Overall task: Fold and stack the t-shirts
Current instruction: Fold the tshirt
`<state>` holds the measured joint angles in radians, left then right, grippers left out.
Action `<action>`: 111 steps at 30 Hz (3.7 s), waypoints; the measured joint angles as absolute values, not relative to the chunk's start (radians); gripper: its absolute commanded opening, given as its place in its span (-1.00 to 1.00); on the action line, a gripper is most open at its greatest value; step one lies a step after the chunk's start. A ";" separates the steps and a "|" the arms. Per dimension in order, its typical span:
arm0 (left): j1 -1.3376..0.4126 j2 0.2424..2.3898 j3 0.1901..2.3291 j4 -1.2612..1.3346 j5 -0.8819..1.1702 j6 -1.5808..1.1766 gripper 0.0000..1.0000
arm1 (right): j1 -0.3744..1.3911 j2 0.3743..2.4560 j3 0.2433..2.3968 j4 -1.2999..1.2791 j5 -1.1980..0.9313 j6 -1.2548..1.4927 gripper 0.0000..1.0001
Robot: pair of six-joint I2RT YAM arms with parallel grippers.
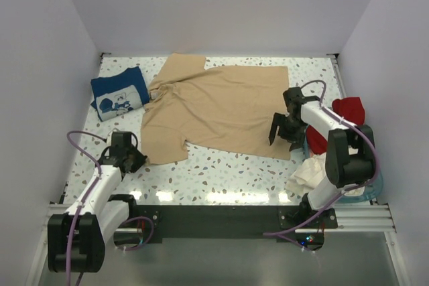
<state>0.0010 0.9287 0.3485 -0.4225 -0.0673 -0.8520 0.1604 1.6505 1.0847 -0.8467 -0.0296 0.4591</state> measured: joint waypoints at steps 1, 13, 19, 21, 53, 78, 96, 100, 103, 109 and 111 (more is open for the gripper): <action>0.007 0.928 0.353 -0.431 -0.067 -0.852 -1.00 | 0.155 1.647 1.065 -0.849 -0.018 0.466 0.47; 0.022 0.924 0.390 -0.435 -0.055 -0.849 -1.00 | 0.152 1.614 0.969 -0.801 0.083 0.529 0.00; 0.033 0.924 0.391 -0.435 -0.051 -0.850 -1.00 | 0.152 1.614 0.934 -0.761 0.122 0.559 -0.16; 0.033 0.924 0.391 -0.435 -0.049 -0.850 -1.00 | 0.152 1.614 0.922 -0.752 0.130 0.563 -0.20; 0.044 0.740 0.572 -0.645 -0.083 -0.847 -1.00 | 0.174 1.520 0.865 -0.882 0.052 0.575 -1.00; 0.044 0.457 0.798 -1.193 -0.175 -0.873 -1.00 | 0.324 1.495 0.805 -1.051 0.057 0.619 -1.00; 0.046 0.899 0.849 -0.809 -0.032 -0.647 -1.00 | 0.284 1.567 0.992 -1.117 -0.010 0.566 -1.00; 0.046 1.011 0.910 -0.711 0.014 -0.590 -1.00 | 0.232 1.574 1.037 -1.126 -0.025 0.533 -1.00; 0.046 1.084 0.969 -0.653 0.046 -0.551 -1.00 | 0.198 1.594 1.065 -1.132 -0.041 0.513 -1.00; 0.046 1.213 1.071 -0.564 0.101 -0.492 -1.00 | 0.149 1.651 1.111 -1.134 -0.073 0.485 -1.00; 0.046 1.246 1.101 -0.549 0.112 -0.474 -1.00 | 0.127 1.654 1.129 -1.137 -0.080 0.477 -1.00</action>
